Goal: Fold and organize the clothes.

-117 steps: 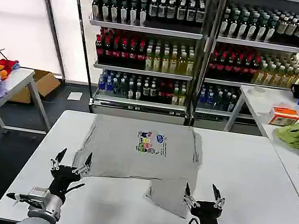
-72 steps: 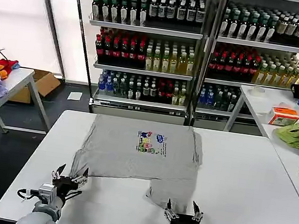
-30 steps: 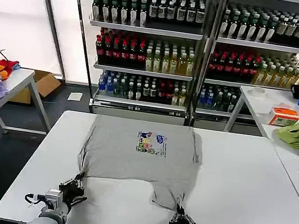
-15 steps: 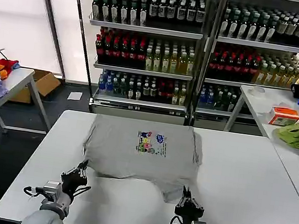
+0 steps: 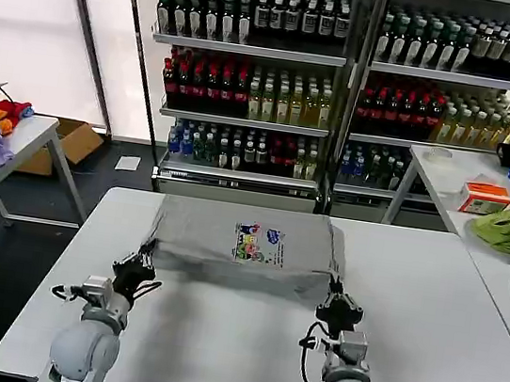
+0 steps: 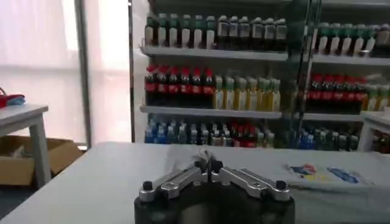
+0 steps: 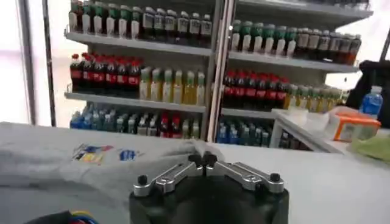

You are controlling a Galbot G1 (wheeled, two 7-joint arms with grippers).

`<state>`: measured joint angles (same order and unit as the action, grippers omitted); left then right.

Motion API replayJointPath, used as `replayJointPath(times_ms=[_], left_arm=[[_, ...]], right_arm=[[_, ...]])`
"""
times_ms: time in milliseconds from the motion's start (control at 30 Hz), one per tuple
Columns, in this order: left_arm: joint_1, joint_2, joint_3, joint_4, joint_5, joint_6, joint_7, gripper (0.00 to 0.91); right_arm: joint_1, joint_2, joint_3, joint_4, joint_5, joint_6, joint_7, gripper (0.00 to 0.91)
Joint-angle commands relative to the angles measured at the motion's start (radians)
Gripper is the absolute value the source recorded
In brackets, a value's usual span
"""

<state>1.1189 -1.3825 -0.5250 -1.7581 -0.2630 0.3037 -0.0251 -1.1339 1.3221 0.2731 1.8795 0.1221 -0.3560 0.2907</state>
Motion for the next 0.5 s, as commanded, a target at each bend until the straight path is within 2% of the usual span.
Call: replayJointPath(times_ms=[33, 500], left_arm=[[-0.148, 0.008, 0.002, 0.148, -0.03, -0.019, -0.005, 0.0], [-0.234, -0.009, 0.006, 0.311, 0.006, -0.039, 0.006, 0.0]], right_arm=[[0.128, 0.0, 0.004, -0.1, 0.003, 0.008, -0.012, 0.0], [0.342, 0.026, -0.08, -0.366, 0.014, 0.013, -0.015, 0.0]])
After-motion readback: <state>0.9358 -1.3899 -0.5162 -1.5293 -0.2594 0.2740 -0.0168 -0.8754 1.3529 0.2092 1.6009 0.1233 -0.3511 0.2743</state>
